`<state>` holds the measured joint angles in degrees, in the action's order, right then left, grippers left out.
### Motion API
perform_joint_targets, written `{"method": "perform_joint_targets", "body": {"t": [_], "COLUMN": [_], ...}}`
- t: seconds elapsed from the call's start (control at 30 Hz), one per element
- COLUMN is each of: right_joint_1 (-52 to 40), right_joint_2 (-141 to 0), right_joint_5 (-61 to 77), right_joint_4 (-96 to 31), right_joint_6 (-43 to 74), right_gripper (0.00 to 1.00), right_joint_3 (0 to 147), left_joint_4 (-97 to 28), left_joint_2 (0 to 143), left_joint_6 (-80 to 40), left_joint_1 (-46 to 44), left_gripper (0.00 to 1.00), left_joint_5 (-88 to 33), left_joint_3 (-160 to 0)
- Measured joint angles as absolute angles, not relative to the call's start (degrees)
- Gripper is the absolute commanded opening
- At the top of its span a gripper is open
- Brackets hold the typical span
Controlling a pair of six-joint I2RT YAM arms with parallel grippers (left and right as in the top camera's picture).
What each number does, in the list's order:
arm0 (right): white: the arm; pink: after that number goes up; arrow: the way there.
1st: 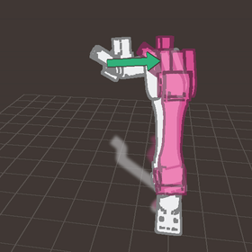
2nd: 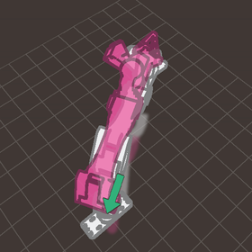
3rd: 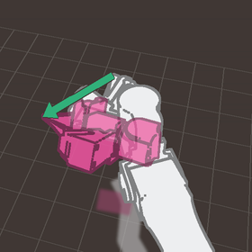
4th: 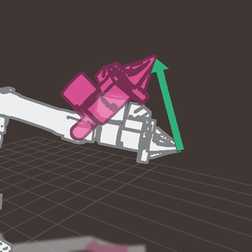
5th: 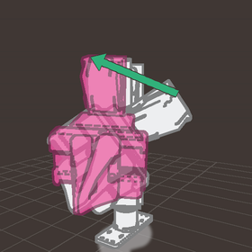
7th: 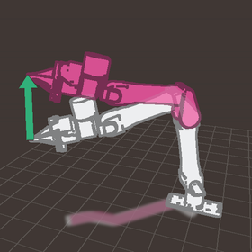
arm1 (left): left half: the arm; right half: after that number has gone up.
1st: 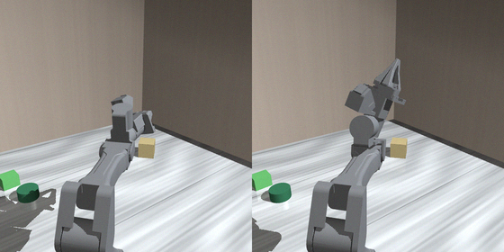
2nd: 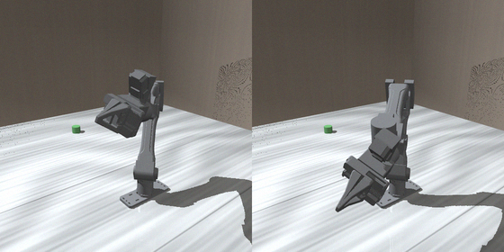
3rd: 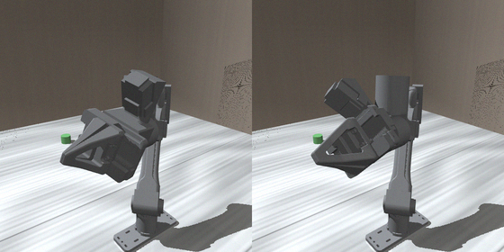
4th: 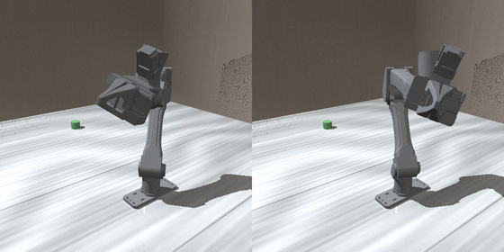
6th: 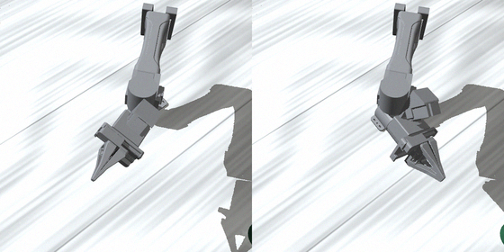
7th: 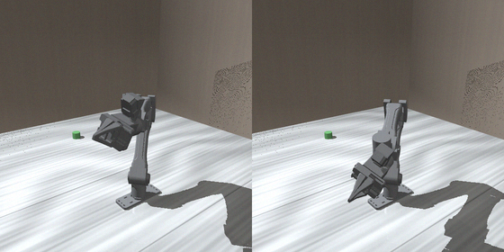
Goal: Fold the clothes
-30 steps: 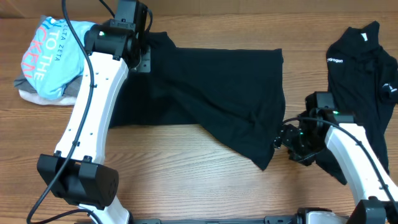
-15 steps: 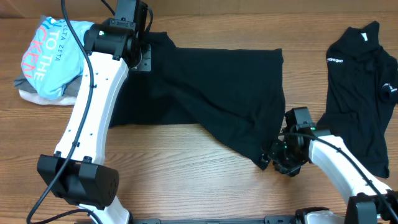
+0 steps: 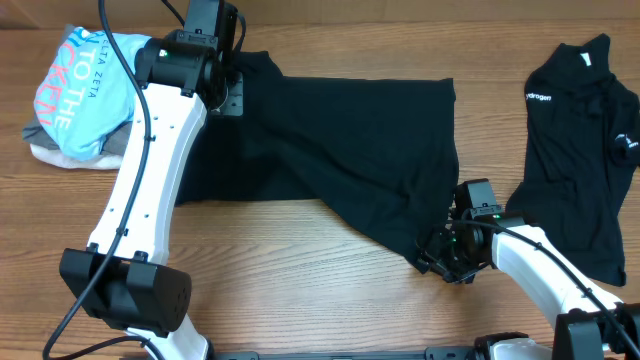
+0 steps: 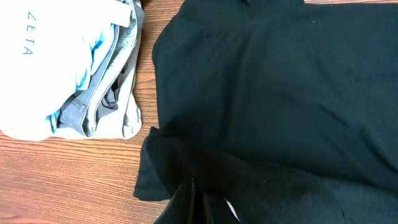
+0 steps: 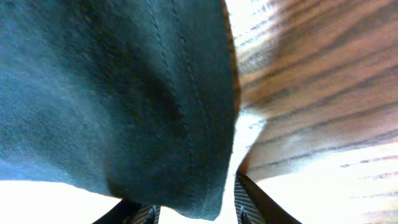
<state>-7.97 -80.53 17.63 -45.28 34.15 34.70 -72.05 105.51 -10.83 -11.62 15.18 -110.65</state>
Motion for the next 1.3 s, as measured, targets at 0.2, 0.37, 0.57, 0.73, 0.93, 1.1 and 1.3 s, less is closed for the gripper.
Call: {"method": "perform_joint_targets", "body": {"t": [0.2,0.37,0.57,0.73,0.93,1.1,1.3], "right_joint_1": [-8.86,-10.92,-8.86,-6.55,-5.02,-4.58,-1.13], "right_joint_2": [-80.53,-80.53,-78.89,-73.95,-70.72,-68.42,-64.4], "right_joint_5": [17.61,17.69,15.25,9.06,6.17,5.52,5.04], "right_joint_4": [-45.87,-45.19,-64.4,-79.57,-90.06,-93.25,-91.44], "right_joint_6": [37.21,37.67,34.46,32.1,29.74,29.06,27.99], "right_gripper": [0.04,0.04,0.04,0.04,0.04,0.04,0.04], "right_joint_3": [34.48,34.44,45.28,60.05,69.28,70.08,70.11], "left_joint_4": [-73.08,-74.74,-77.78,-83.11,-93.06,-96.68,-96.27], "left_joint_2": [105.51,105.51,104.77,98.04,93.25,93.51,91.88], "left_joint_6": [-10.85,-11.05,-11.73,-12.36,-13.69,-14.13,-16.64], "left_joint_1": [-11.62,-11.62,-11.62,-11.62,-11.62,-11.64,-12.75], "left_gripper": [0.04,0.04,0.04,0.04,0.04,0.05,0.05], "left_joint_5": [13.93,13.47,11.55,9.26,8.12,6.9,6.61], "left_joint_3": [-110.65,-110.65,-110.74,-110.83,-111.98,-111.61,-105.21]}}
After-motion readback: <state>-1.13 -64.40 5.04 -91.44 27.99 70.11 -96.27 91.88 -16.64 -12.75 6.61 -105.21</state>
